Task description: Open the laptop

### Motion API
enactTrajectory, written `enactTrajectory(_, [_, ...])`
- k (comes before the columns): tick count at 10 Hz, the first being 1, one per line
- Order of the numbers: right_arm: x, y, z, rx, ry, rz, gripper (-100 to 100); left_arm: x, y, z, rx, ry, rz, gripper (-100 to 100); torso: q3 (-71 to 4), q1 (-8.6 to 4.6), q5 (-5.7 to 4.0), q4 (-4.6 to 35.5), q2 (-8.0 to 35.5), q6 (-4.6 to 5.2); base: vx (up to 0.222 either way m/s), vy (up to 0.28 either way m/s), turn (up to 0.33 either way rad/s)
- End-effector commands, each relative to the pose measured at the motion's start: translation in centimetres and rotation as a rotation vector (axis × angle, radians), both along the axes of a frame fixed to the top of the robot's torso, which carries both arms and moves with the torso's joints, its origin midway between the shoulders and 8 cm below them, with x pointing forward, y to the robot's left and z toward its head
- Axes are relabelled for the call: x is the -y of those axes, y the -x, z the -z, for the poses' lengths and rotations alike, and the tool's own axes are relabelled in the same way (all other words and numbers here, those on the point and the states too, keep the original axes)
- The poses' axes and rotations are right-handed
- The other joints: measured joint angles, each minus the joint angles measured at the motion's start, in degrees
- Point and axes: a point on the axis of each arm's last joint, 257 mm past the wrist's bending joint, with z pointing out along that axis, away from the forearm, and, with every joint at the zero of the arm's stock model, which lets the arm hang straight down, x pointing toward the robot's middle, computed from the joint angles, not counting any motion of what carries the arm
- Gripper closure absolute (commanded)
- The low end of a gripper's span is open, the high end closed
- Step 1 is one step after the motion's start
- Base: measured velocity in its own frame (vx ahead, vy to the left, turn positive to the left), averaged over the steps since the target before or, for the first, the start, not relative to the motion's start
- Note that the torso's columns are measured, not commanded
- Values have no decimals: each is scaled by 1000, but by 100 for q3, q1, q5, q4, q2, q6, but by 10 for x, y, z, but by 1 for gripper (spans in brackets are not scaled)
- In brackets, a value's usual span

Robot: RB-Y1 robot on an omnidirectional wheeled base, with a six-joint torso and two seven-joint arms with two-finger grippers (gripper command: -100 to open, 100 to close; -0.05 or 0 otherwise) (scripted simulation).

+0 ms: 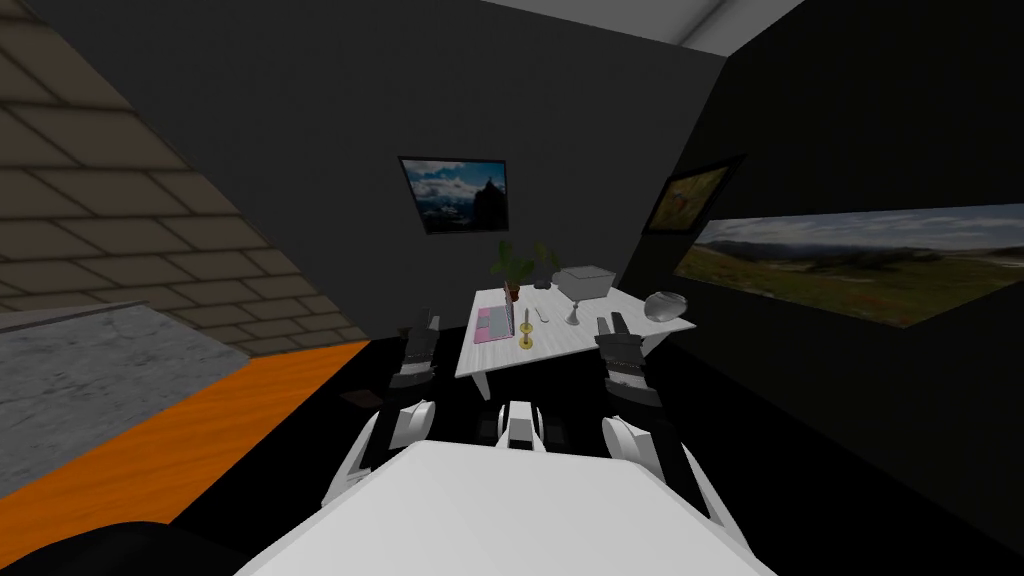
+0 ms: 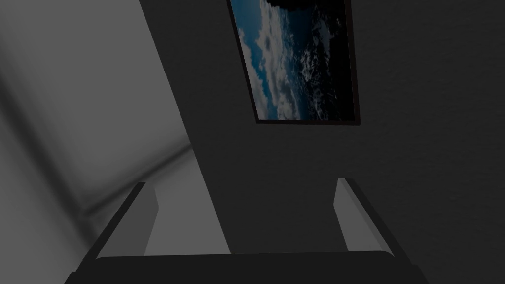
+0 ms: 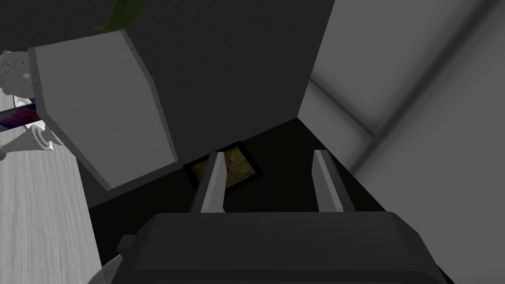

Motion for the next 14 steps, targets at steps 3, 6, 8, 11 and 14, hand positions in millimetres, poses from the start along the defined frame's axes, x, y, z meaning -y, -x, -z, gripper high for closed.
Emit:
enactTrajectory(3, [0, 0, 0, 0, 0, 0, 0, -17, -15, 15, -93, -82, -29, -100, -1, -1, 0, 2, 2, -1, 25, -75, -79])
enactTrajectory(6, [0, 0, 0, 0, 0, 0, 0, -37, -24, 27, -161, -111, -76, -100, 0, 3, 1, 2, 3, 0, 24, -101, -99])
enactTrajectory(8, [0, 0, 0, 0, 0, 0, 0, -52, -30, 36, -209, -125, -114, -100, 0, 3, 1, 3, 3, 0, 40, -108, -105])
enactTrajectory(11, [0, 0, 0, 0, 0, 0, 0, -77, -36, 48, -279, -139, -176, -100, 2, 8, 3, 3, 7, -1, 37, -96, -105])
enactTrajectory(14, [0, 0, 0, 0, 0, 0, 0, -104, -39, 60, -348, -146, -241, -100, -1, 5, 2, 2, 2, 0, 45, -96, -127])
